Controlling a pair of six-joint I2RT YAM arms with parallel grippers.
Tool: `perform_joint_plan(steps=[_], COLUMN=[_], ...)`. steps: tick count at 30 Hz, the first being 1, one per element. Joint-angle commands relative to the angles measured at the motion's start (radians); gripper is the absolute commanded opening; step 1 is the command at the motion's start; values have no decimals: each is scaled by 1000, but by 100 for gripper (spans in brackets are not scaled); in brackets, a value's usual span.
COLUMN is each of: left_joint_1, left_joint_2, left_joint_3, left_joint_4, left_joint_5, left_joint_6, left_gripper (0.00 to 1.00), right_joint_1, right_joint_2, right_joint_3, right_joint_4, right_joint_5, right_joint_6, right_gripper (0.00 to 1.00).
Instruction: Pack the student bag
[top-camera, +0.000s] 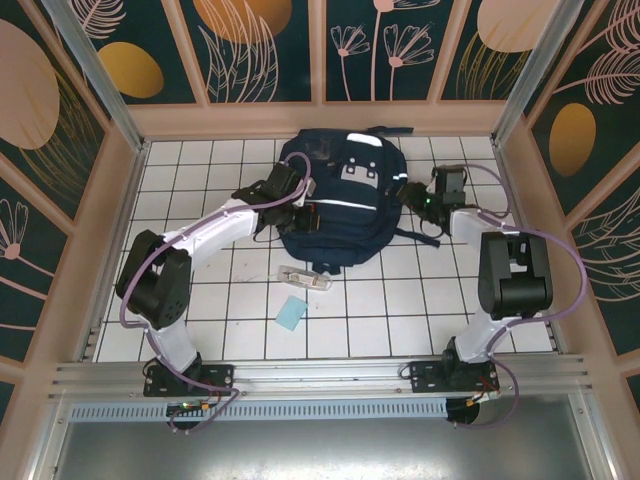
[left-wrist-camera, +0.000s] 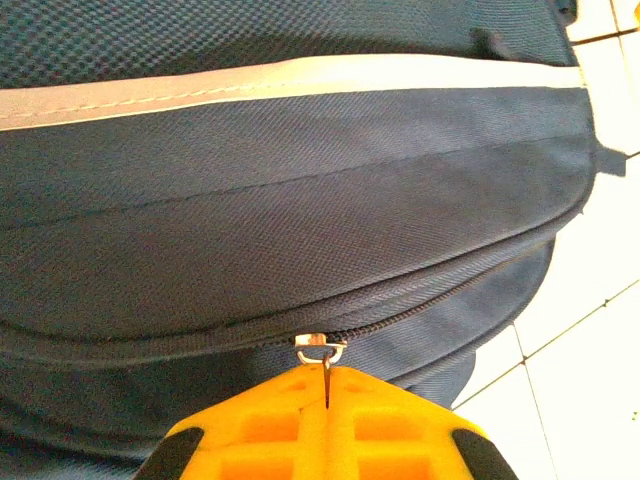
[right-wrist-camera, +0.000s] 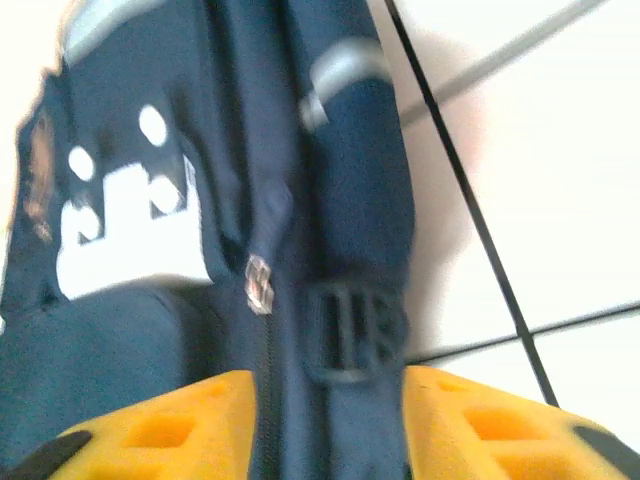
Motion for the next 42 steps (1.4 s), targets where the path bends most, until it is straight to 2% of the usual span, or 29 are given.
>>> perform_joint_plan(steps=[1, 5, 8, 11, 15, 18, 27, 30, 33, 38, 42], left_joint_1=[-37, -52, -55, -58, -69, -74, -90, -91, -90, -91, -93], left_joint_2=[28, 71, 98, 110, 118, 118, 78, 66, 80, 129, 175], left_joint_3=[60, 109, 157, 193, 221, 215, 127, 115, 120, 119, 186], left_joint_4=[82, 172, 200, 233, 235, 246, 254, 228, 187, 238, 271], left_joint_5=[154, 208, 244, 286, 282, 285, 291, 269, 240, 263, 268], left_joint_6=[-90, -148, -166, -189, -191, -194, -188, -162, -133, -175, -210], left_gripper=[0, 0, 0, 0, 0, 0, 0, 0, 0, 0, 0], right_joint_1=[-3, -2, 16, 54, 114, 151, 192, 235, 248, 235, 224], right_joint_2=[-90, -207, -270, -330, -384, -373, -168, -106, -122, -279, -403], right_joint_3=[31, -12, -67, -133, -227, -253, -200, -159, -179, -234, -275], right_joint_4=[-87, -165, -179, -151, -50, 19, 244, 232, 209, 30, -34], right_joint_5=[12, -62, -144, -170, -193, -175, -172, -198, -210, -163, -167], right_joint_6=[-7, 42, 116, 200, 343, 409, 559, 562, 558, 491, 510], right_gripper=[59, 69, 69, 70, 71, 72, 73, 73, 73, 74, 77])
